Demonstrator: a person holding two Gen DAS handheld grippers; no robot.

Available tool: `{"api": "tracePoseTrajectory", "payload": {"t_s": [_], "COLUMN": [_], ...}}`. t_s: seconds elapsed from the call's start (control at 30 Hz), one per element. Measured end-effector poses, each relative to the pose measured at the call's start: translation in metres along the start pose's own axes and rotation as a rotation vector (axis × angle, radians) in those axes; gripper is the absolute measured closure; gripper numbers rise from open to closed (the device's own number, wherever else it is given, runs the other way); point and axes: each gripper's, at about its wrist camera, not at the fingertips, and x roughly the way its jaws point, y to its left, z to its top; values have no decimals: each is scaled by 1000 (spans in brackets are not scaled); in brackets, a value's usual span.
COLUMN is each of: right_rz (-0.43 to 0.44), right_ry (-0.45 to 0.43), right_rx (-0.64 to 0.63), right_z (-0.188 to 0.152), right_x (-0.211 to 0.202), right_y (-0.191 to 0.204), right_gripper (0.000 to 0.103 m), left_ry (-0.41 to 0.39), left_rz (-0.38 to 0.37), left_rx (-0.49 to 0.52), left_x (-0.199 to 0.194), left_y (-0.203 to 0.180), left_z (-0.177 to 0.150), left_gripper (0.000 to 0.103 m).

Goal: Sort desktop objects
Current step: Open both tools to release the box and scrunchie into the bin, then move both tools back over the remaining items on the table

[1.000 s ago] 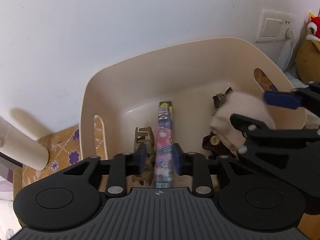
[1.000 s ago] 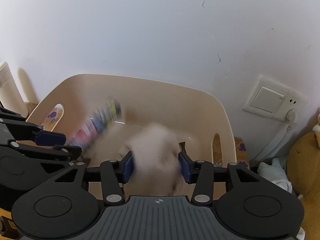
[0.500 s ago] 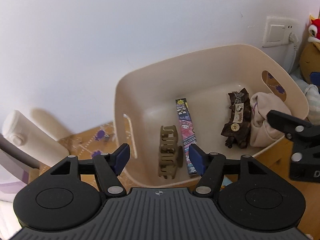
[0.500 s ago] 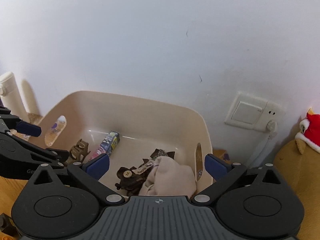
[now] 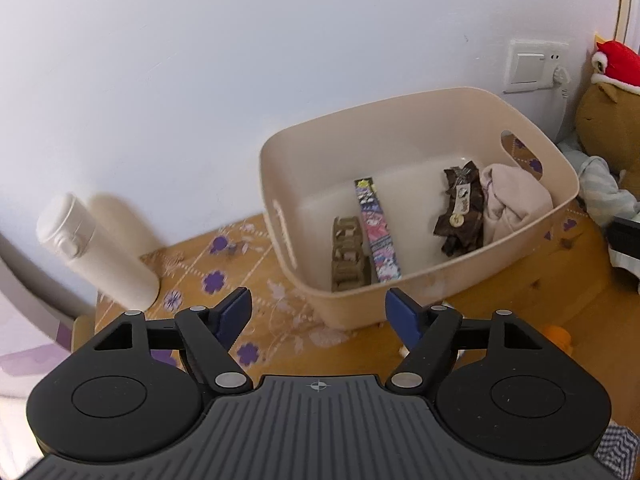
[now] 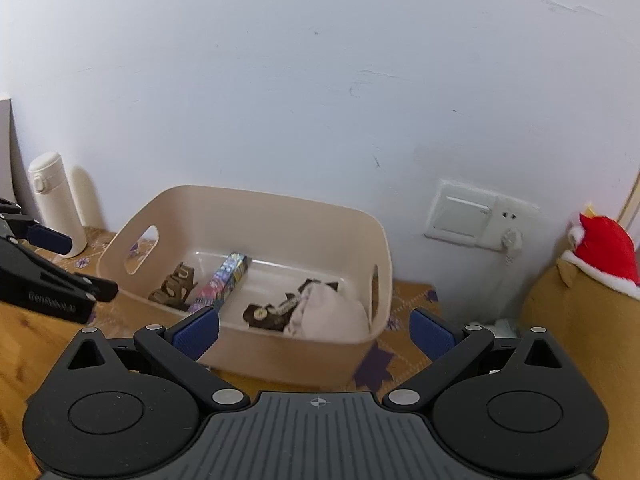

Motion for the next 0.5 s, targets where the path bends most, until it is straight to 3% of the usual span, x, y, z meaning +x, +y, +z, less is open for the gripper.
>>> {"api": "tracePoseTrajectory", "payload": {"t_s": [0.5], "right_rz": [35], "right_ry": [30], "right_rx": [-45], "right_z": [-46], "right_x": [-65], "right_y": [-18], "right_gripper": [0], "left_ry": [76], "left_rz": [-8], "left_rx": [-31], "left_x": [-30], "left_y": [37], "left_z": [-50], "left_gripper": [27]}}
